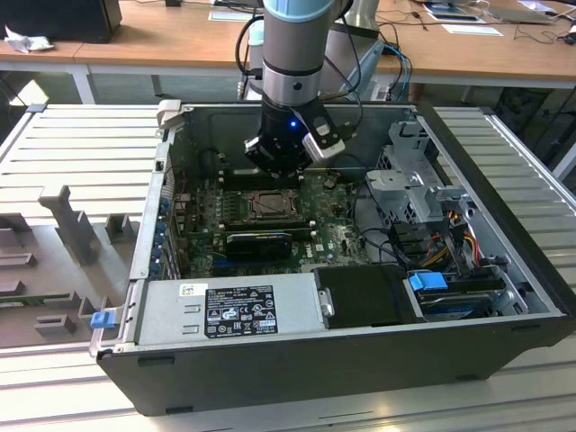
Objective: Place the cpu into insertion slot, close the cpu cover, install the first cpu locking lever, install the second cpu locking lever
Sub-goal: 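Install the second cpu locking lever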
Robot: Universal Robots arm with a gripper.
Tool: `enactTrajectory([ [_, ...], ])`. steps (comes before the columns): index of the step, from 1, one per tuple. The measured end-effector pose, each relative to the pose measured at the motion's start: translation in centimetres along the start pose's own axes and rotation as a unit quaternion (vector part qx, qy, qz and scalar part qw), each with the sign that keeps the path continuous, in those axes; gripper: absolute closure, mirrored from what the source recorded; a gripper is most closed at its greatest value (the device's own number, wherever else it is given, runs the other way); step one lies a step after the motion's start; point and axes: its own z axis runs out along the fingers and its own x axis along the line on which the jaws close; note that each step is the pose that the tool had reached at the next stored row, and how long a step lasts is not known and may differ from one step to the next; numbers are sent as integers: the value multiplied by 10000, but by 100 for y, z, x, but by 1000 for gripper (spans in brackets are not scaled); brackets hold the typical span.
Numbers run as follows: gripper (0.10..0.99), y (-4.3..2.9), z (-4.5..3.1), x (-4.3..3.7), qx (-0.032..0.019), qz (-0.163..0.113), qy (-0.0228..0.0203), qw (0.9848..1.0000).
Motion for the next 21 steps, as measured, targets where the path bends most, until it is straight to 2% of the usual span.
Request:
enactTrajectory([
  [5,980,-34,1,2,0,0,0,10000],
  [14,980,-175,-9,9,-1,0,0,10000],
  [17,980,-197,-16,11,0,0,0,10000],
  [21,980,-197,-65,10,0,0,0,10000],
])
